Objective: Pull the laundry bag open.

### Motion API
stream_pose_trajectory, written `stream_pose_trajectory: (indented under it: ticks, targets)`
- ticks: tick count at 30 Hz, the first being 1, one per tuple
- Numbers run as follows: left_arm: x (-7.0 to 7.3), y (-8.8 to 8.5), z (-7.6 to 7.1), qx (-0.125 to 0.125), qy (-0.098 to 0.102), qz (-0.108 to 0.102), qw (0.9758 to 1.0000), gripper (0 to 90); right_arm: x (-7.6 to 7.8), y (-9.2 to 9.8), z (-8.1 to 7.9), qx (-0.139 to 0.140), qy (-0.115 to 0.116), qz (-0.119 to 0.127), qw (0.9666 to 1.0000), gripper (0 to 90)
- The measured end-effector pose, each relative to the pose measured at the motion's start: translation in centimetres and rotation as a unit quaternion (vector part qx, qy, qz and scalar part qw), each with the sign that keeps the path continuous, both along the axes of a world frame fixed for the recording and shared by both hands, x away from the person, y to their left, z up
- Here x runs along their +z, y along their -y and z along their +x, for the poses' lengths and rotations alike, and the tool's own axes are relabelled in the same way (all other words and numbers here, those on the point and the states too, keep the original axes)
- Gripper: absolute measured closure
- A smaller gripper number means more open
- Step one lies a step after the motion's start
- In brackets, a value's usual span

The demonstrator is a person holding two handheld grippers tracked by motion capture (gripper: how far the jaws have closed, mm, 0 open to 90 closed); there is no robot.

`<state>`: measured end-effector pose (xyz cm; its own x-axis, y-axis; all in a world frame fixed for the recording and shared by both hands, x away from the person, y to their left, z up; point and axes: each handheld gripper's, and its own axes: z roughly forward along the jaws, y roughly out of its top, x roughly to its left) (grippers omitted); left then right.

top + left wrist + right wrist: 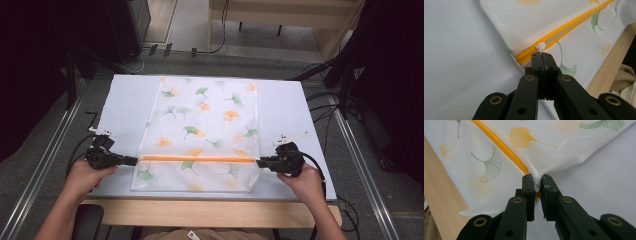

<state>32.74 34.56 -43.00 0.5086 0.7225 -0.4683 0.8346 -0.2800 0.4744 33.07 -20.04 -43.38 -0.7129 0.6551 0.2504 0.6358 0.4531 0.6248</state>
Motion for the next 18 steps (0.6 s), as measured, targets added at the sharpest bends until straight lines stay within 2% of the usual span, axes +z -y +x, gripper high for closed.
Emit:
stream_pose_trajectory:
  ticks: [8,11,16,18]
  targets:
    - [0.1,-0.1,0.0,-0.003,0.001,0.003,1.0000,90.0,-0.1,0.0,0.1,0.001,0.000,0.000,1.0000,84.3]
    - [0.0,-0.2,0.0,0.004,-0.002,-0.001,1.0000,90.0,0.0,0.1,0.1,0.001,0.000,0.000,1.0000,84.3]
    - [-0.1,-0.9,0.0,0.010,-0.001,0.005,0.9999,90.0,0.0,0.1,0.0,0.000,0.000,0.001,1.0000,84.2]
    - [-0.2,-1.4,-0.1,0.014,-0.002,0.016,0.9998,90.0,0.0,0.1,0.1,0.000,0.001,0.001,1.0000,84.3]
